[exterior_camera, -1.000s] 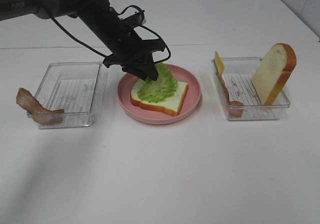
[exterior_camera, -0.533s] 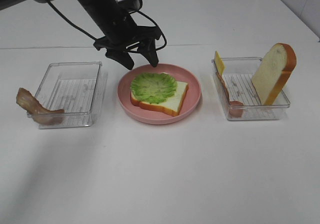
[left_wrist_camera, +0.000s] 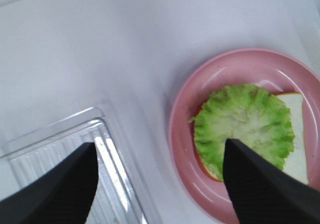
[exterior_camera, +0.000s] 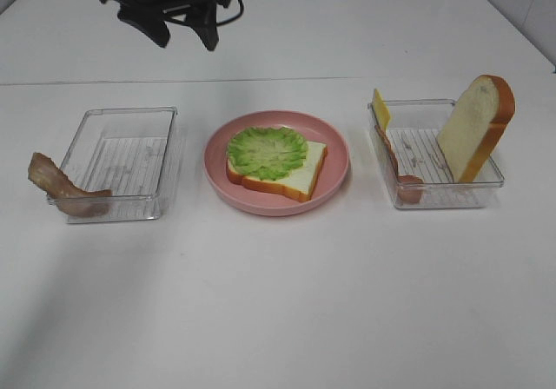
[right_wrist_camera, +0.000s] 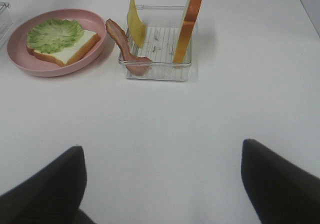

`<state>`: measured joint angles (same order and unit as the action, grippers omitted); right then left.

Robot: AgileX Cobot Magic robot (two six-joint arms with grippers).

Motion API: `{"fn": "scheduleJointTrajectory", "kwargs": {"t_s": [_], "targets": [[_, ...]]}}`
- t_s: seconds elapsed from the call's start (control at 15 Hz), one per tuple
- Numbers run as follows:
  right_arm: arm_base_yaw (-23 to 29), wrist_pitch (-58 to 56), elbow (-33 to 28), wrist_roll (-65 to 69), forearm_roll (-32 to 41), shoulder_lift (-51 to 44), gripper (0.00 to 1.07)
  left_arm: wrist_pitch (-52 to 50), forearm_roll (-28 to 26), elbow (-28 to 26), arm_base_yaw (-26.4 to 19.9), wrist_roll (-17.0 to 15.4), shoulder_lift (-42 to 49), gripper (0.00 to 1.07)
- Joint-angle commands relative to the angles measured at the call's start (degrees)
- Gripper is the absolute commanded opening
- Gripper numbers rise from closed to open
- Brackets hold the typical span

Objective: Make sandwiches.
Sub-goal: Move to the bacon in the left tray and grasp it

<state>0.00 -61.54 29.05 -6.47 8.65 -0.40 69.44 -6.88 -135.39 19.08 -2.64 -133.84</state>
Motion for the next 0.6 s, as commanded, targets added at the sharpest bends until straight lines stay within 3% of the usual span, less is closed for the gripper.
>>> {"fn": "scheduleJointTrajectory", "kwargs": {"t_s": [0.07, 0.13, 0.27, 0.4, 0.53, 0.6], "targets": [[0.0, 0.57, -0.17, -0.11, -0.17, -0.34, 0.8, 4.13, 1.89, 6.07, -2.81, -0.69, 6.07, 0.67], [0.0, 0.57, -0.17, -0.11, -0.17, -0.34, 0.8, 4.13, 2.41, 8.14, -3.38, -0.69, 7.39, 0.67], [0.0, 0.57, -0.17, -0.11, -0.17, -0.34, 0.8, 4.13, 6.19, 19.14, -5.73, -0.69, 13.92, 0.67], [0.0, 0.57, -0.17, -0.11, -0.17, -0.34, 0.8, 4.07, 8.48, 24.92, -7.05, -1.2, 18.16, 0.65], [0.0, 0.57, -0.17, -0.11, -0.17, -0.34, 0.8, 4.01, 9.8, 31.23, -9.28, -2.64, 22.75, 0.62], [0.0, 0.57, -0.17, -0.11, -0.17, -0.34, 0.8, 3.84, 9.91, 37.07, -11.69, -4.13, 26.41, 0.62]]}}
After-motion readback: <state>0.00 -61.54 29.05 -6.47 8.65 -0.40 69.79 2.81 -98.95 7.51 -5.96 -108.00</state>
